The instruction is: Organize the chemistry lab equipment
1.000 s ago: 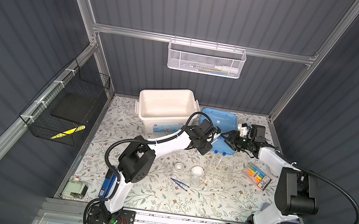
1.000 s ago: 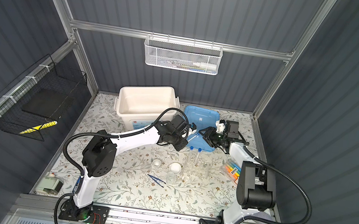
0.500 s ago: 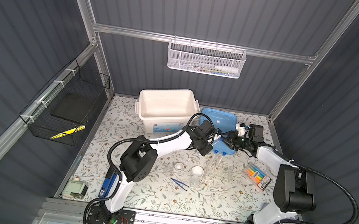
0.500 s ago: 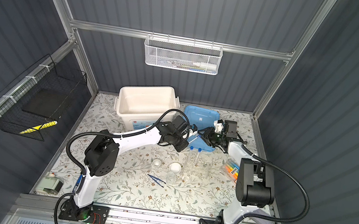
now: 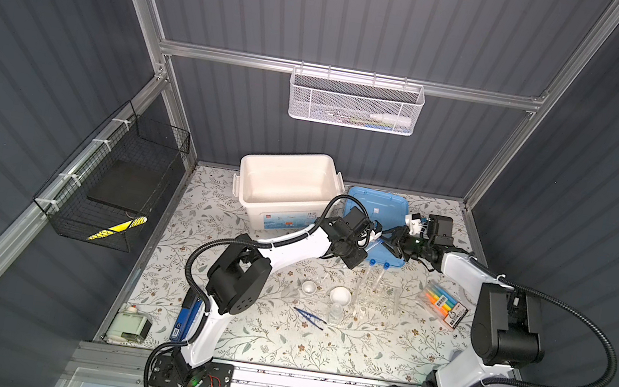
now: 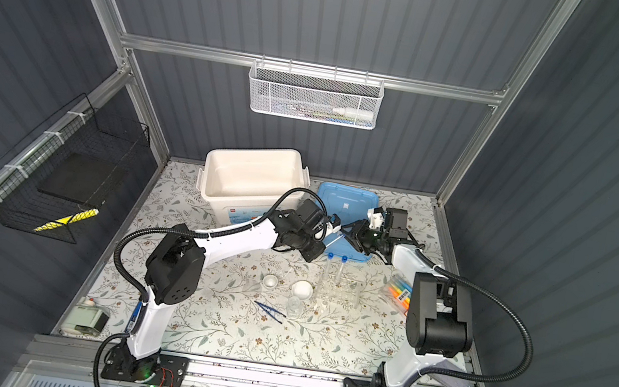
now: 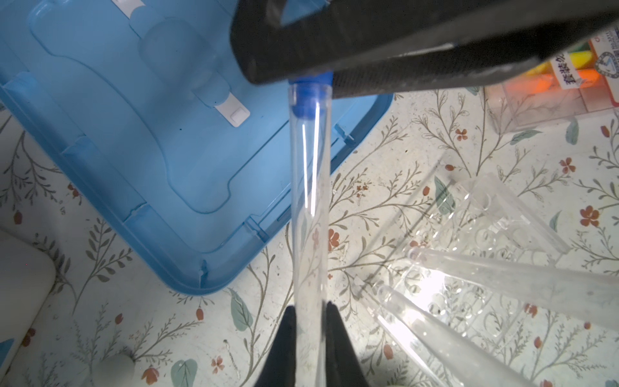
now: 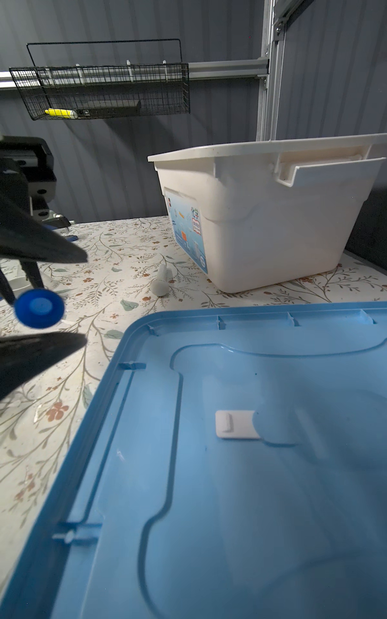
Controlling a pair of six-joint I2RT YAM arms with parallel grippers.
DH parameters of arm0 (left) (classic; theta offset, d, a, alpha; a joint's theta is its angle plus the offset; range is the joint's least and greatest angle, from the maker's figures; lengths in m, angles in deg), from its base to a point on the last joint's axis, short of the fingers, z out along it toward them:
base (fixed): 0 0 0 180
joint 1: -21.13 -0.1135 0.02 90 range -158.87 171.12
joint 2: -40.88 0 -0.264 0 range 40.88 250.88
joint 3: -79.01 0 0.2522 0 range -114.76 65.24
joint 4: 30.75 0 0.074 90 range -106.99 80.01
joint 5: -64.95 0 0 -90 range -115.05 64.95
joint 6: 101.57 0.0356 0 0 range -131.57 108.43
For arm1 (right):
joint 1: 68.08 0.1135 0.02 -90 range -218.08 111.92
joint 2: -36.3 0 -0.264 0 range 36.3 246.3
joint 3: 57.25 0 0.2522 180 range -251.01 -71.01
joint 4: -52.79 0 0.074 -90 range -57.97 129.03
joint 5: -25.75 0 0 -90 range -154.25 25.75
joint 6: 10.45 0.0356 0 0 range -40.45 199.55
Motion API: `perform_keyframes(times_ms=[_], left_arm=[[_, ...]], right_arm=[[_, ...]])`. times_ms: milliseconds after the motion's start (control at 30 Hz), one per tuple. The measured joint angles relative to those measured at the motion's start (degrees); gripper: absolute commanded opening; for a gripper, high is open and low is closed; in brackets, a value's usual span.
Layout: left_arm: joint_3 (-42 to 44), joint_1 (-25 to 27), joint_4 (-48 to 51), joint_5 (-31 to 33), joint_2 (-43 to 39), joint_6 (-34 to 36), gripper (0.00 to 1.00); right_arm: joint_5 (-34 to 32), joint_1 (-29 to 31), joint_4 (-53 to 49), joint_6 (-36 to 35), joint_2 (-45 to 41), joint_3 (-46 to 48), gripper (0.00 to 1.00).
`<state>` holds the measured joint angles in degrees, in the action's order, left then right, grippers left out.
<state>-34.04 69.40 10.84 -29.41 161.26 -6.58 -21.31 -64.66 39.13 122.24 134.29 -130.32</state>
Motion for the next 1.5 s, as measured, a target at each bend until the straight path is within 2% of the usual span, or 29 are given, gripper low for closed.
perform_keyframes(times_ms=[367, 533, 667, 733, 967, 1100, 1500], left_arm=[[0.0, 0.0, -0.5, -0.2, 0.0, 0.0, 0.10], [0.0, 0.0, -0.6, -0.4, 0.0, 0.0, 0.13], [0.0, 0.0, -0.6, -0.4, 0.0, 0.0, 0.23], [0.0, 0.0, -0.6, -0.3, 0.0, 0.1, 0.34], [0.4, 0.0, -1.0, 0.6, -0.2, -0.1, 0.55], [2.0, 0.0, -1.2, 2.1, -0.7, -0.7, 0.66], [8.8, -2.0, -2.1, 5.6, -5.8, -3.3, 0.88]], right_arm=[[0.4, 0.1, 0.5, 0.8, 0.0, 0.0, 0.24], [0.3, 0.1, 0.5, 0.8, 0.0, 0.0, 0.20], [0.1, 0.1, 0.5, 0.8, 0.0, 0.0, 0.20], [-0.4, 0.1, 0.4, 0.7, 0.0, 0.0, 0.20], [-4.8, 0.1, -0.5, 0.3, -0.8, 0.0, 0.19], [-9.1, 0.1, -1.7, -0.7, -2.8, 0.0, 0.19], [-26.2, 0.1, -6.4, -6.0, -11.9, -0.6, 0.19]])
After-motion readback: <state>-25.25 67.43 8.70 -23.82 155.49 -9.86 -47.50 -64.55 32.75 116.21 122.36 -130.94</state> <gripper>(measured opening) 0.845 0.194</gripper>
